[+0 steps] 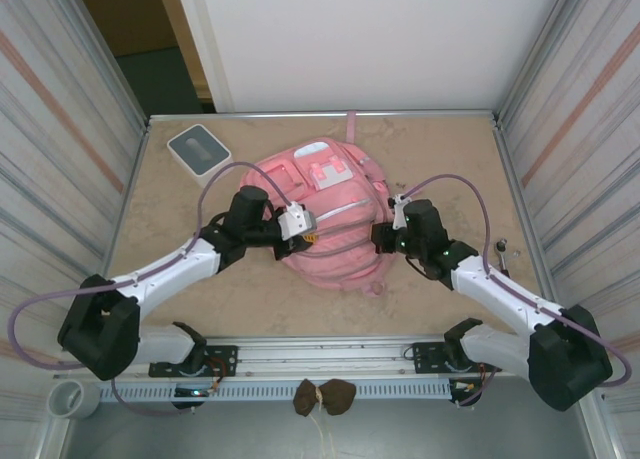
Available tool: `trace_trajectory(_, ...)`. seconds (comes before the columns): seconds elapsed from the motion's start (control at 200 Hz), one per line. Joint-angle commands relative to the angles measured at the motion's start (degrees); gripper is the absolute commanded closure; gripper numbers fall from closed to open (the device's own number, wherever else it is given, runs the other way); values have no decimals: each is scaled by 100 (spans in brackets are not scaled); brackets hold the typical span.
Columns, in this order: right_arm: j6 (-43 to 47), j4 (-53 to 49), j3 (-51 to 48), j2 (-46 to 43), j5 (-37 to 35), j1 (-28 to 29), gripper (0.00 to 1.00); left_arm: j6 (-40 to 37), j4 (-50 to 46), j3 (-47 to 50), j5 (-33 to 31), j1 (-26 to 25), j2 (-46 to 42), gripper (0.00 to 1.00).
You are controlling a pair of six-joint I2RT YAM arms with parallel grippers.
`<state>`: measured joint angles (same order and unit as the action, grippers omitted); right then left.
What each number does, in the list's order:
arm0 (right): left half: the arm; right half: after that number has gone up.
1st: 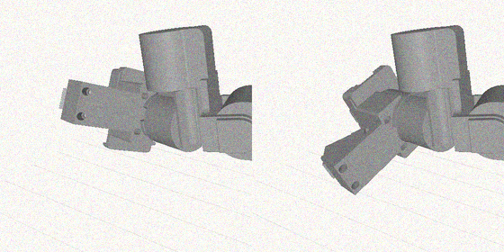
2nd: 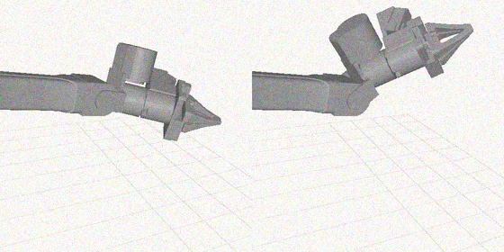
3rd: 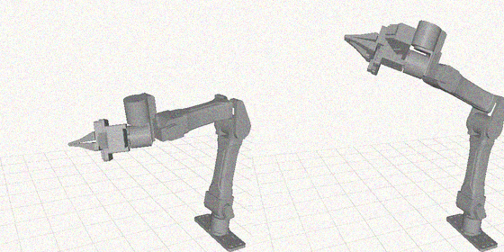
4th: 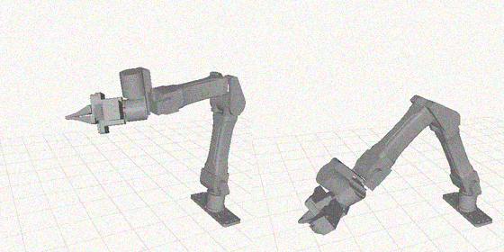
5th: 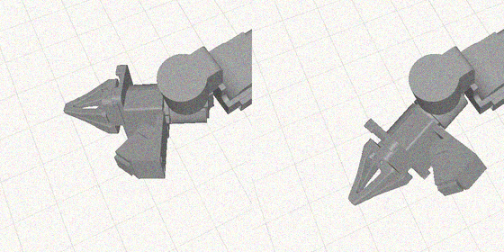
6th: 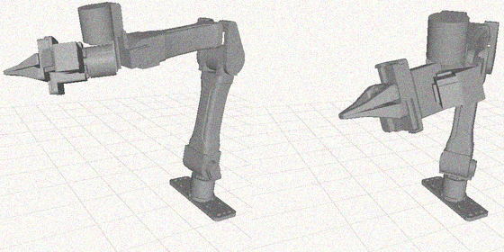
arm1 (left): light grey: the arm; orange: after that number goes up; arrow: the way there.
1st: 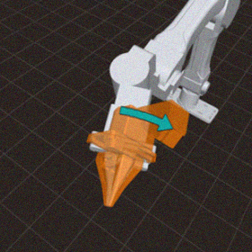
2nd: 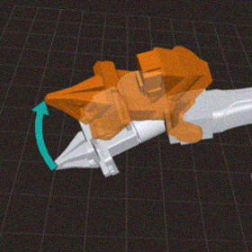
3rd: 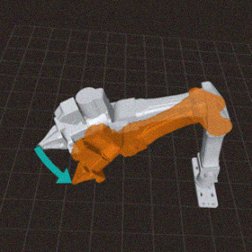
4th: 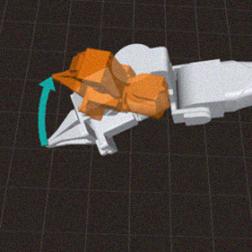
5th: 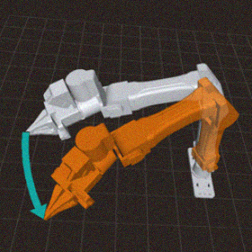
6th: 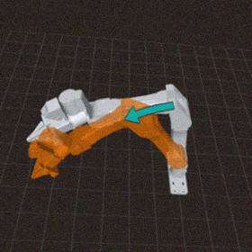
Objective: Pack the student bag
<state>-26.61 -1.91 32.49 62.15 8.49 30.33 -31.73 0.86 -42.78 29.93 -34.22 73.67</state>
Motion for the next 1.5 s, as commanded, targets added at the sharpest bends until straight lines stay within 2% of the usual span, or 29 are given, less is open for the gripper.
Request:
trace_trajectory(0.0, -189, -92, 269, 81, -163, 260, 100, 57, -141, -223, -580, -99, -259, 59)
trace_trajectory(0.1, -222, -89, 437, 178, -196, 501, 100, -51, -257, -321, -1137, -542, -309, 50)
trace_trajectory(0.245, -252, -69, 571, 213, -233, 740, 100, -58, -307, -546, -1681, -988, -127, 44)
trace_trajectory(0.386, -292, 24, 604, 199, -216, 916, 100, -156, -343, -866, -2069, -1257, 341, 41)
trace_trajectory(0.536, -292, 64, 616, 179, -200, 1114, 100, -230, -342, -1209, -2134, -1342, 871, 41)
trace_trajectory(1.117, -13, -26, 585, 324, -75, 1198, 100, -383, -398, -1281, -2023, -1308, 1205, 68)
trace_trajectory(1.192, 13, -59, 584, 316, -84, 1189, 100, -376, -441, -1276, -1991, -1283, 1203, 74)
trace_trajectory(1.378, 55, -198, 548, 255, -139, 1062, 100, -370, -483, -1177, -1790, -1164, 1078, 97)
trace_trajectory(1.493, -22, -629, 575, 235, -411, 799, 100, -280, -264, -890, -1286, -976, 745, 100)
